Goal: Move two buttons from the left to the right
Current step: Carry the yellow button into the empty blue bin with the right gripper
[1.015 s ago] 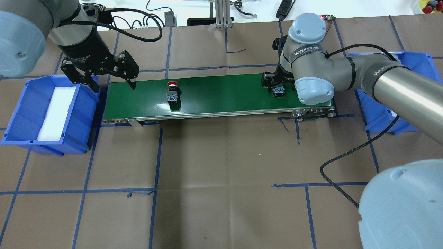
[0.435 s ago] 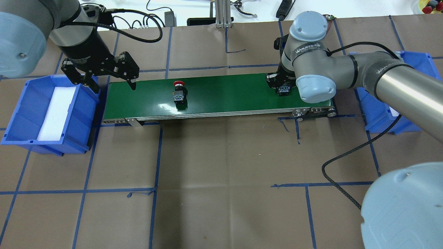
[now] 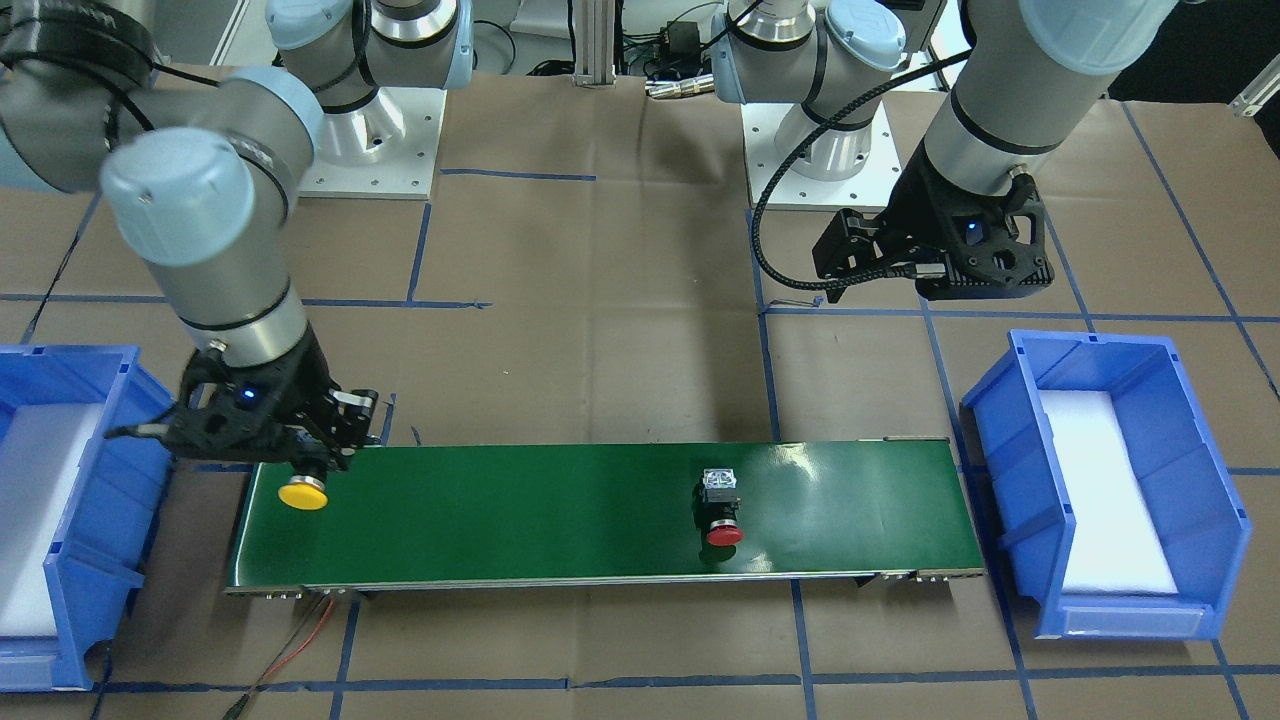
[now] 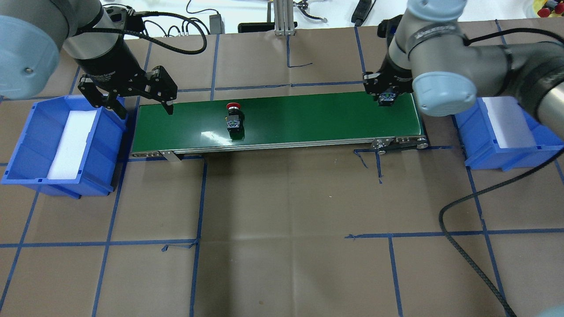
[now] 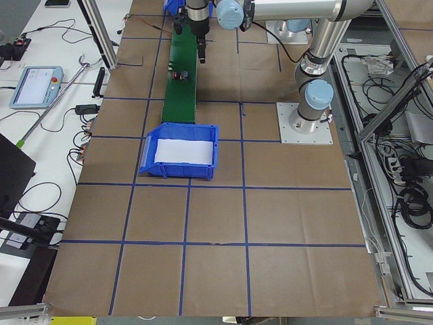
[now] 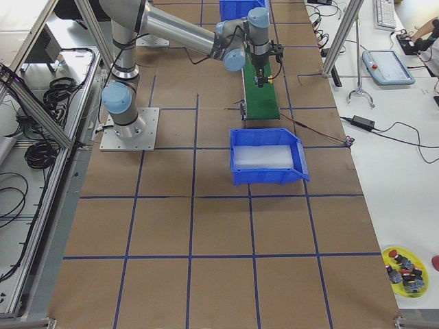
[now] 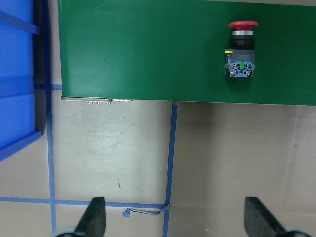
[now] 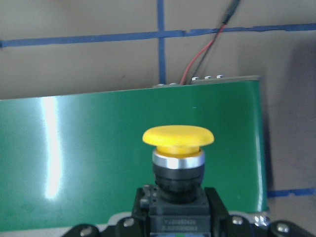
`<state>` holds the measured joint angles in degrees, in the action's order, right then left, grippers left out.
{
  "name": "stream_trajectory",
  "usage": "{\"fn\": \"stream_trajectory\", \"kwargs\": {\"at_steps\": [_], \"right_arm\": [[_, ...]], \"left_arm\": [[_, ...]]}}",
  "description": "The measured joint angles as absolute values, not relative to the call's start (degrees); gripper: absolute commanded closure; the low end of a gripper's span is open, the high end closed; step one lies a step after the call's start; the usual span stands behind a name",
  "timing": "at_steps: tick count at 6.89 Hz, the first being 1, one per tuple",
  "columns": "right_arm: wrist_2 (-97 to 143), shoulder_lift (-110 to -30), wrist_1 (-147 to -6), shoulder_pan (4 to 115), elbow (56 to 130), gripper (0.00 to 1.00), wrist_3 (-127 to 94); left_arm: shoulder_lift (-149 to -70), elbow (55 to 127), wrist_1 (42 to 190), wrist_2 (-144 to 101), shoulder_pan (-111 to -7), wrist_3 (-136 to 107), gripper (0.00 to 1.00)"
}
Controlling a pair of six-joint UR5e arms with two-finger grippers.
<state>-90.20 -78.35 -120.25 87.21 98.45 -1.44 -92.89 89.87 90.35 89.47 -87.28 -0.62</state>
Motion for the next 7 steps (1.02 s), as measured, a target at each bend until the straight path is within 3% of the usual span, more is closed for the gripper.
{"fn": "stream_trajectory", "kwargs": {"at_steps": [3, 7], "right_arm": [[-89.6, -82.9, -114.3, 67.7, 99.1, 0.94, 20.0], [-89.2, -75.1, -121.8, 57.7, 101.7, 0.94, 35.6]], "left_arm": [[-92.9, 89.9, 90.4, 89.5, -87.3, -0.6, 0.00], [-92.9, 89.9, 90.4, 89.5, -87.3, -0.7, 0.00]]}}
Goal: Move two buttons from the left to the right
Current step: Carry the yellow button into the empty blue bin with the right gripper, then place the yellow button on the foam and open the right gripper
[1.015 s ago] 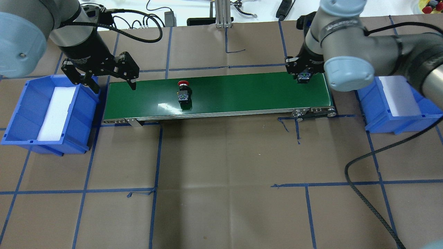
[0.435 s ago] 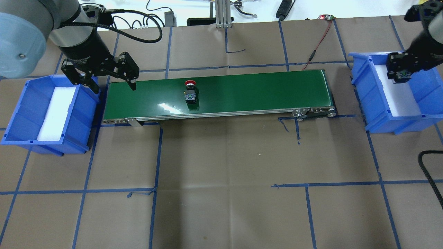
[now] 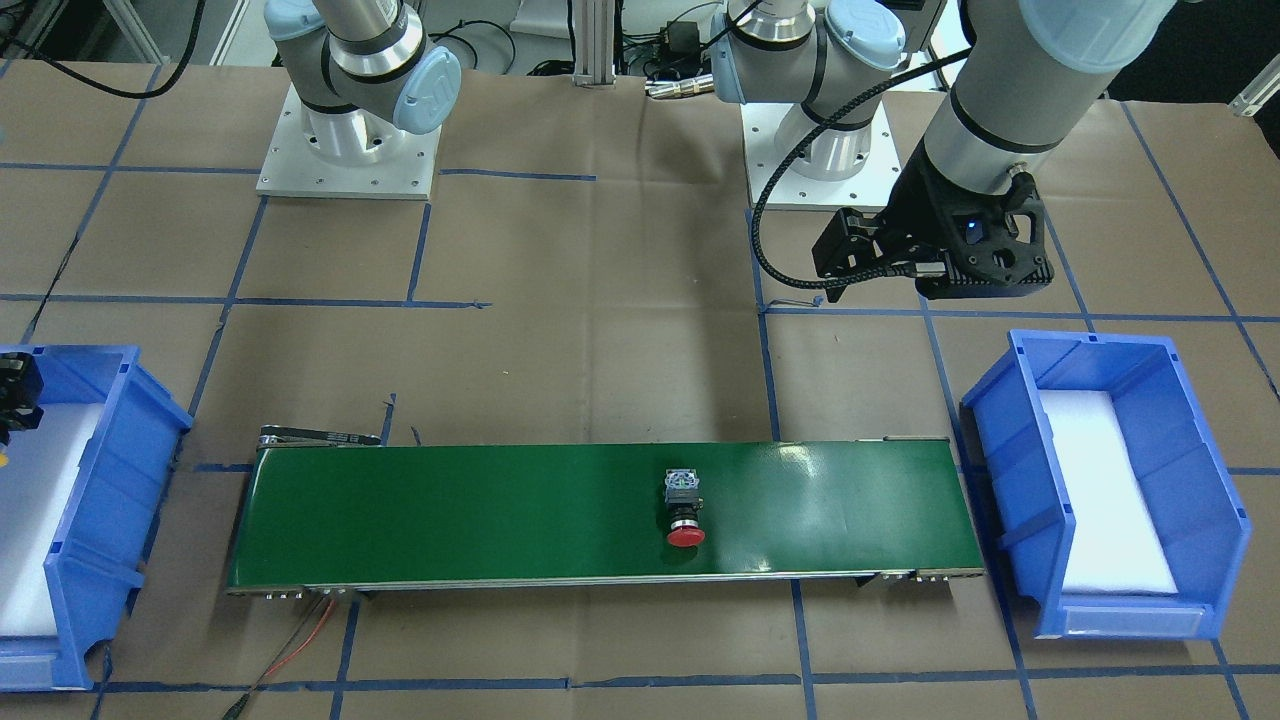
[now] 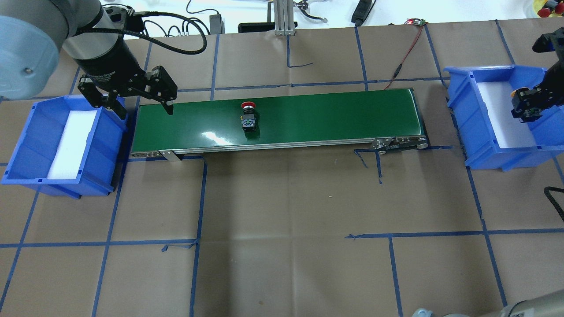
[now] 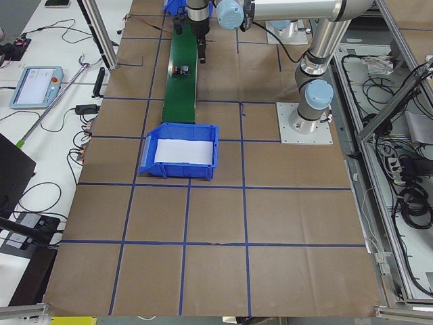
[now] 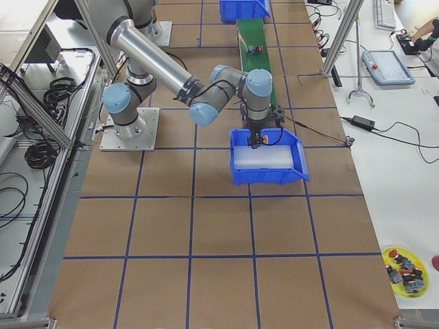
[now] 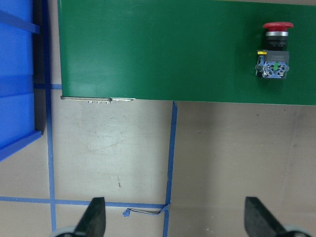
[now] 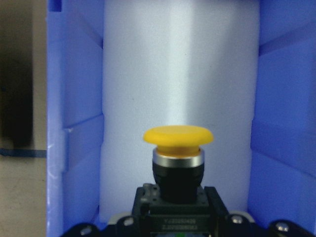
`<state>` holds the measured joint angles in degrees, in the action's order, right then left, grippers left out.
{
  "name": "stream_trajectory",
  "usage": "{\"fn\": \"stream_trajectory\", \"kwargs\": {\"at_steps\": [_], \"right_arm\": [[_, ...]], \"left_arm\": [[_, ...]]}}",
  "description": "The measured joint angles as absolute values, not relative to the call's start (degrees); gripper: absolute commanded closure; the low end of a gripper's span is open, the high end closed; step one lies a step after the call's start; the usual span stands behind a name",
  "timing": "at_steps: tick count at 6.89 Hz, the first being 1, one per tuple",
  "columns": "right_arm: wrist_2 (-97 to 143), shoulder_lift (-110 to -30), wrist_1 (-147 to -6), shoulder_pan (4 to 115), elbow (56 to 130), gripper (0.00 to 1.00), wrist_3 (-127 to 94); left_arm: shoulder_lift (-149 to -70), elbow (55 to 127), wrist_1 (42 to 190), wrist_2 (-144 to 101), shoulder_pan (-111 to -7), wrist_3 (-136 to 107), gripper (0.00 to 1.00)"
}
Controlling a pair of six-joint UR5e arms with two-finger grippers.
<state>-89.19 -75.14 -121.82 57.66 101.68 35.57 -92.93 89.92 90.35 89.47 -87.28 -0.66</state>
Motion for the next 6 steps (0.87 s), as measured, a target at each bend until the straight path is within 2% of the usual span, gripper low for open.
{"fn": "stream_trajectory", "kwargs": {"at_steps": [4, 5, 6], "right_arm": [[-89.3, -70.2, -129.5, 56.3, 106.9, 0.92, 36.8], [-89.4, -69.1, -129.8, 56.3, 107.4, 0.76, 36.8], [-89.4, -68.6, -130.0, 56.3, 107.9, 0.09, 36.8]], "left_arm": [[-92.9, 89.9, 90.4, 89.5, -87.3, -0.7, 0.00], [-92.9, 89.8, 90.4, 89.5, -87.3, -0.7, 0.00], [-92.9, 89.8, 90.4, 89.5, -87.3, -0.7, 0.00]]}}
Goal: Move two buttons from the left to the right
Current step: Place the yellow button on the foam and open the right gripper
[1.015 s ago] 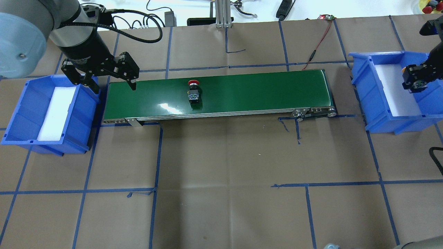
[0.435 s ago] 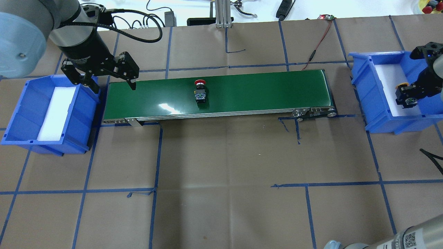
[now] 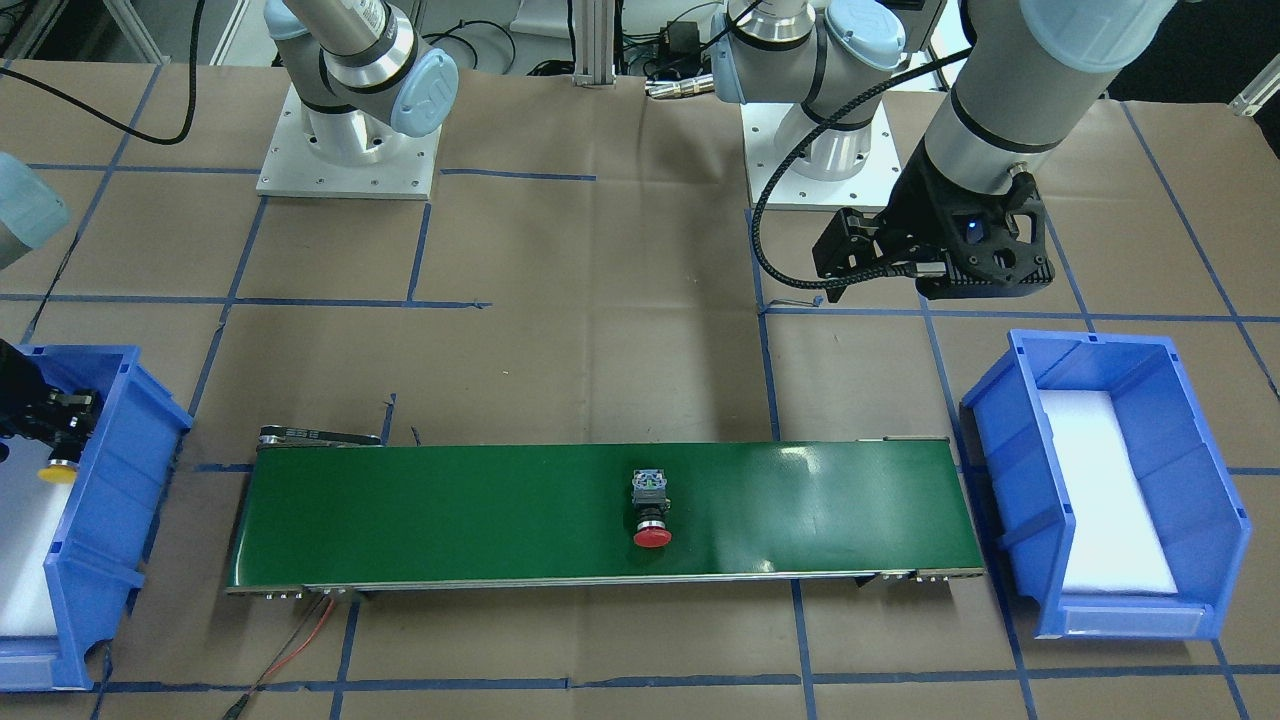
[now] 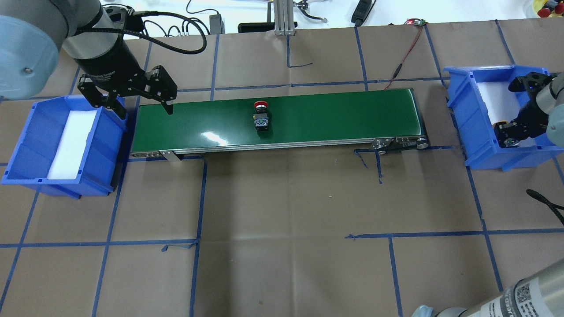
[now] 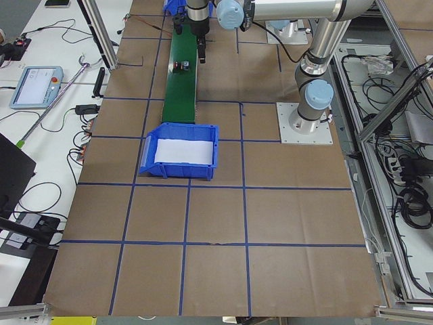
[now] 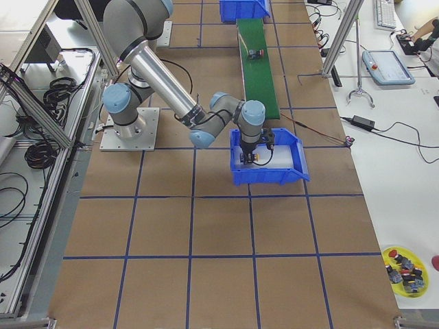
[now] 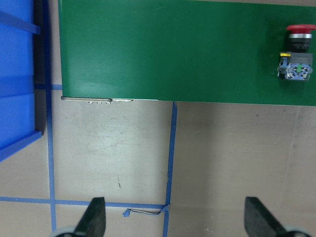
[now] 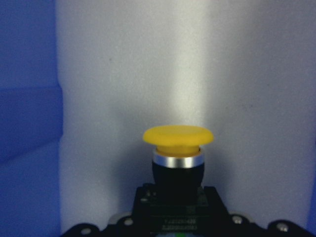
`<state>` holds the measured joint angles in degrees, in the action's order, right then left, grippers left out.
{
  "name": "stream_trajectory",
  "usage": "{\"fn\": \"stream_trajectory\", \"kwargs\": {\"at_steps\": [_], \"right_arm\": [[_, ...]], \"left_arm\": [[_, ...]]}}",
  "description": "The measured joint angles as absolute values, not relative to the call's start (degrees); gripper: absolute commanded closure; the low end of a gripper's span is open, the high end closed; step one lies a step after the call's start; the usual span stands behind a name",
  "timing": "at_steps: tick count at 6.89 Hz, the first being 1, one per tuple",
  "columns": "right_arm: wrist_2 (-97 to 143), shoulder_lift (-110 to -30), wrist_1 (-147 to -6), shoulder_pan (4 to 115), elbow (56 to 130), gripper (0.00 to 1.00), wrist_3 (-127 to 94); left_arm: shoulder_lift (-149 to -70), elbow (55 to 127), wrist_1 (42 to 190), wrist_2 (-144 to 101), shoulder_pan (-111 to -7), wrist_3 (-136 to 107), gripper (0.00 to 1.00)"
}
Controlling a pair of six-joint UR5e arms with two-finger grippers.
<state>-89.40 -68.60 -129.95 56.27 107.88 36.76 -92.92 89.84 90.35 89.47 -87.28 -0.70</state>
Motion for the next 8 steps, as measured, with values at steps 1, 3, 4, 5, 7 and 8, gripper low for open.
{"fn": "stream_trajectory", "kwargs": {"at_steps": [1, 3, 4, 5, 7, 8], "right_arm": [[-89.4, -68.5, -131.2, 56.3, 108.0, 0.01, 36.7], [-89.2, -68.6, -134.6, 56.3, 108.0, 0.00, 36.5], [-89.2, -68.8, -135.0, 56.4, 107.8, 0.00, 36.5], [-89.3, -69.1, -135.1, 56.4, 107.6, 0.00, 36.4], [-88.9, -72.0, -134.9, 57.0, 106.9, 0.00, 36.0], [-87.9, -74.8, -134.4, 57.7, 106.3, 0.00, 35.1]], "left_arm": [[-92.9, 89.9, 90.4, 89.5, -87.3, -0.7, 0.00], [-92.9, 89.9, 90.4, 89.5, -87.3, -0.7, 0.00], [-92.9, 89.9, 90.4, 89.5, -87.3, -0.7, 0.00], [-92.9, 89.9, 90.4, 89.5, -87.3, -0.7, 0.00], [-92.9, 89.9, 90.4, 89.5, -87.3, -0.6, 0.00], [-92.9, 90.0, 90.4, 89.5, -87.3, -0.6, 0.00]]}}
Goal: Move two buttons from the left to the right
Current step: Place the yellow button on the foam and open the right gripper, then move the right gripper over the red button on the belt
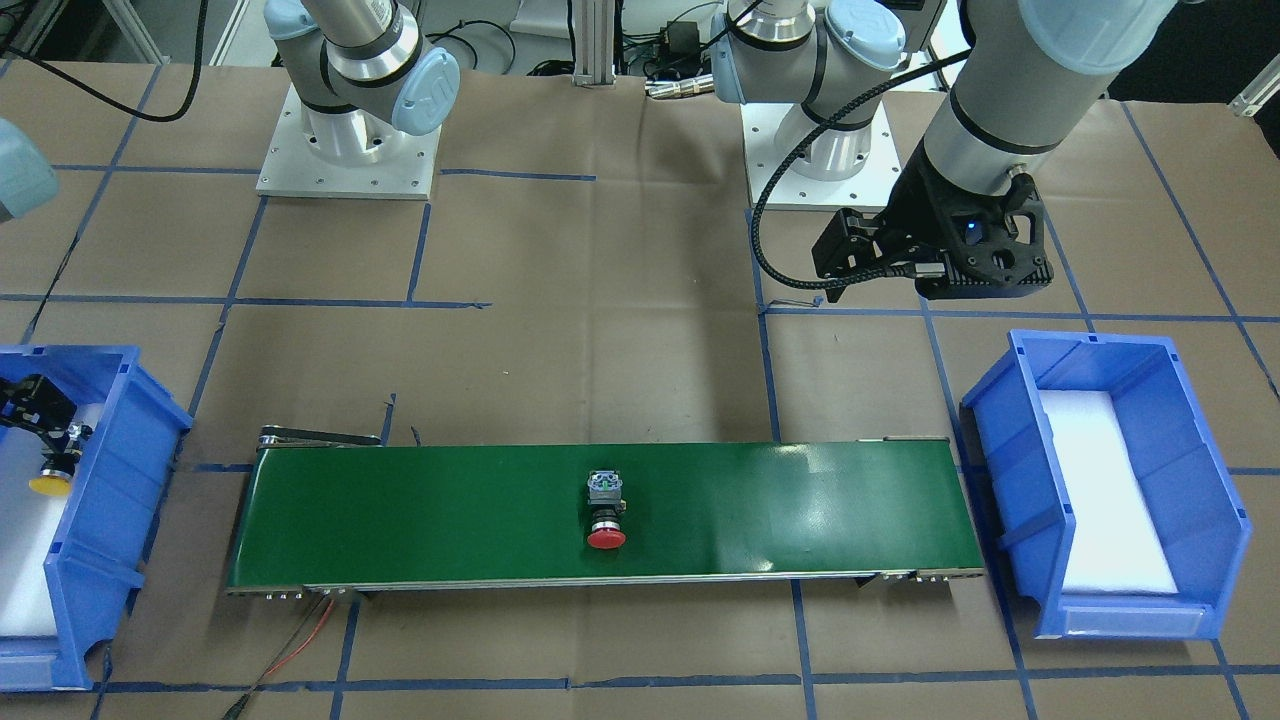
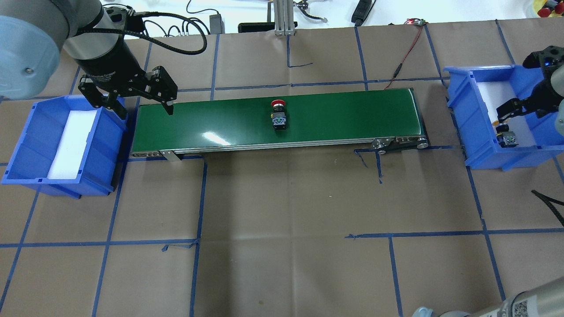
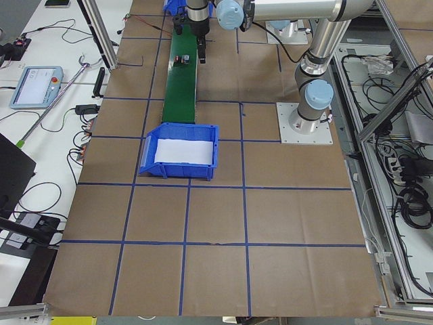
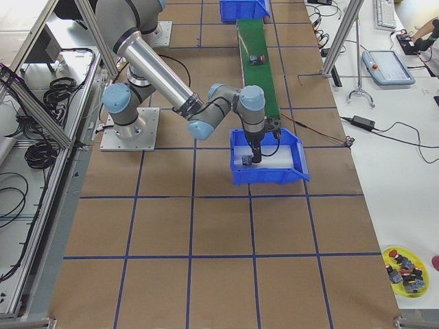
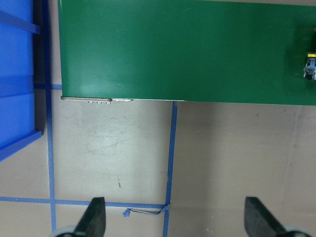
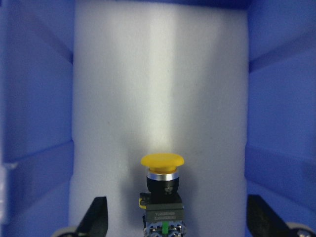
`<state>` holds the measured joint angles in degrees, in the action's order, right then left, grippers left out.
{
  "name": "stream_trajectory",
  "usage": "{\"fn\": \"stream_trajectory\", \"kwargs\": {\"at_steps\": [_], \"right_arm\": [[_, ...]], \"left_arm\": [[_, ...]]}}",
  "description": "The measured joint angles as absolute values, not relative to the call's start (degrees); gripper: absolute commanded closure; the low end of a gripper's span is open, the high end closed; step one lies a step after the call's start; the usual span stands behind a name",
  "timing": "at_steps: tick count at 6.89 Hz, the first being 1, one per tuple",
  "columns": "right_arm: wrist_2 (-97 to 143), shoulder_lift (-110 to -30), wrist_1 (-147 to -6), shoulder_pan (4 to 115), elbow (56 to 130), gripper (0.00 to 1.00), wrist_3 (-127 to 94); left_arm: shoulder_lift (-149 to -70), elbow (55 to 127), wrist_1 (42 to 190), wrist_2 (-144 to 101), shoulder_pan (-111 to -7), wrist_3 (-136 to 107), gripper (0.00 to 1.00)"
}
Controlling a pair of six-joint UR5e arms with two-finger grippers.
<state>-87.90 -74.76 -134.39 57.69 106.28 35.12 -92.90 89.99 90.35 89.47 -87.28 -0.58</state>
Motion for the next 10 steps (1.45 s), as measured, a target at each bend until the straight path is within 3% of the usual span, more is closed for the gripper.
{"fn": "stream_trajectory", "kwargs": {"at_steps": [2, 5, 8, 10], "right_arm": [[-86.5, -80.7, -125.8, 60.6, 102.7, 0.00, 29.5], [-87.5, -84.3, -105.1, 72.4, 91.2, 0.00, 16.5], [-94.5, -83.9, -101.9, 87.6, 89.4, 0.00, 1.0], [-95.1, -83.5, -102.0, 91.4, 89.6, 0.00, -3.2]], "left_arm": [[-92.9, 90.0, 90.4, 89.5, -87.3, -0.5, 0.00], [-92.9, 90.0, 90.4, 89.5, -87.3, -0.6, 0.00], [-92.9, 90.1, 90.4, 89.5, -87.3, -0.6, 0.00], [-92.9, 90.1, 90.4, 89.5, -87.3, -0.6, 0.00]]}}
